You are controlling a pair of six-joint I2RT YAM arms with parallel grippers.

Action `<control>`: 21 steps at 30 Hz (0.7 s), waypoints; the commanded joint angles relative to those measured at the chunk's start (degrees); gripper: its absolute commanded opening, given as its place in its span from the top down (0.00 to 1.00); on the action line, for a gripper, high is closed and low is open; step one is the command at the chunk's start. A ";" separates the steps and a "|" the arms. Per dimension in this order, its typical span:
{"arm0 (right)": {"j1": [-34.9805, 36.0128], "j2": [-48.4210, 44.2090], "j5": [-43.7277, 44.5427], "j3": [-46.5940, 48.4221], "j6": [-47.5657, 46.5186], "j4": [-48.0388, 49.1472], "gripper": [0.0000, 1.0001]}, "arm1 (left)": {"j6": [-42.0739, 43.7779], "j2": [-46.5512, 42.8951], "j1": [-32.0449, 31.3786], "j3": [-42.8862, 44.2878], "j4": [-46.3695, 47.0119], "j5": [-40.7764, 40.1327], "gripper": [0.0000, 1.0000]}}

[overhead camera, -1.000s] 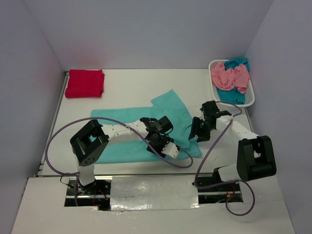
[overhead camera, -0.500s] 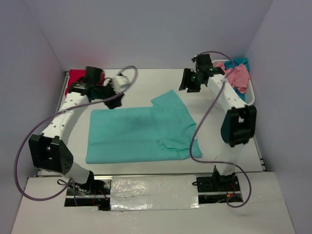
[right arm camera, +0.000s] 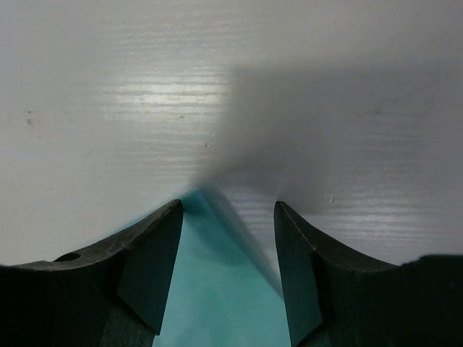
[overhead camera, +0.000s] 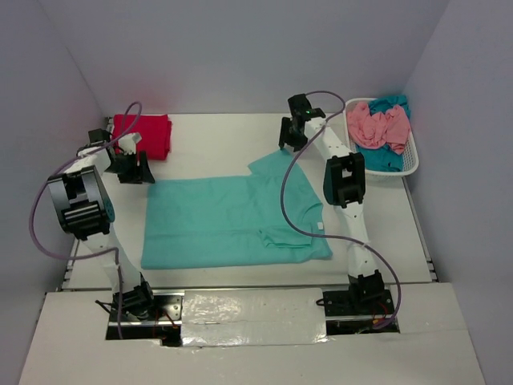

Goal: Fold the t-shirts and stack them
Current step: Grap the side of the flattened tshirt furthest away from the robot with both arms

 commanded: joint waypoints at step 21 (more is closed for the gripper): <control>4.07 -2.08 0.65 -4.27 -3.69 1.67 1.00 | -2.14 9.63 -2.84 2.02 -2.09 8.88 0.59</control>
